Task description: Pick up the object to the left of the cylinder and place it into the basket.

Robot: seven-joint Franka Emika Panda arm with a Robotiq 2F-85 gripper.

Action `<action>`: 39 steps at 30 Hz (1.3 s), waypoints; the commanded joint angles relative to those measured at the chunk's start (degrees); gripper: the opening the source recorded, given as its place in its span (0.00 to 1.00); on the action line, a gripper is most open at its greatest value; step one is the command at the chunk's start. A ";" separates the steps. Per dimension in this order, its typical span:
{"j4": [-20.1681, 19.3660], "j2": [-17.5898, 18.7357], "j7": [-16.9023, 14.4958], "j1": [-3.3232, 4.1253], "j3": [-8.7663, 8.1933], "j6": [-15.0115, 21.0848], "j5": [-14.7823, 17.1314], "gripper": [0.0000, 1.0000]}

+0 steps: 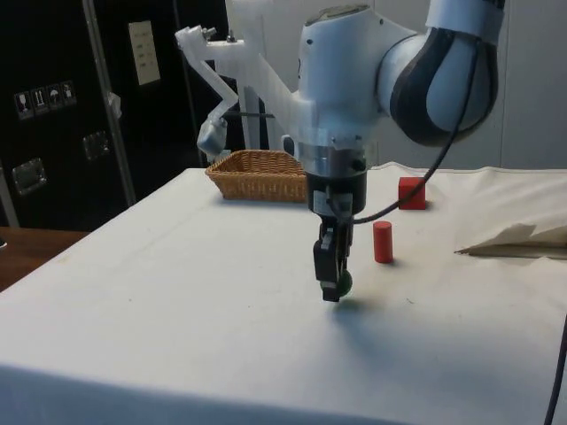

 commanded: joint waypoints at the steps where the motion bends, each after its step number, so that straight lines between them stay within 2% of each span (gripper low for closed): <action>1: 0.17 -0.46 -0.34 -0.23 -0.11 -0.80 0.06 0.00; 5: 0.63 -0.92 -0.69 -0.34 -0.52 -1.43 0.00 0.00; 11: 2.06 -1.43 -2.01 -1.15 -1.15 -3.15 0.23 0.00; 12: 1.95 -1.09 -1.60 -0.92 -1.20 -2.52 0.00 0.00; 13: 2.46 -1.43 -2.29 -1.32 -1.38 -3.44 0.23 0.00; 20: 3.84 -1.66 -3.50 -1.95 -2.23 -4.58 0.40 0.00; 21: 3.90 -1.20 -3.04 -1.66 -2.41 -4.07 0.00 0.00; 22: 3.95 -1.78 -3.67 -2.01 -2.41 -4.70 0.40 0.00; 25: 4.41 -2.12 -4.30 -2.18 -3.04 -5.16 0.40 0.00; 29: 4.87 -2.92 -4.81 -2.29 -3.72 -5.84 0.17 0.00; 30: 4.93 -2.06 -4.35 -2.12 -3.72 -4.87 0.00 0.00; 31: 4.98 -3.09 -4.93 -2.35 -3.90 -6.02 0.11 0.00; 39: 5.79 -5.90 -5.50 -2.46 -4.64 -8.82 -0.34 0.00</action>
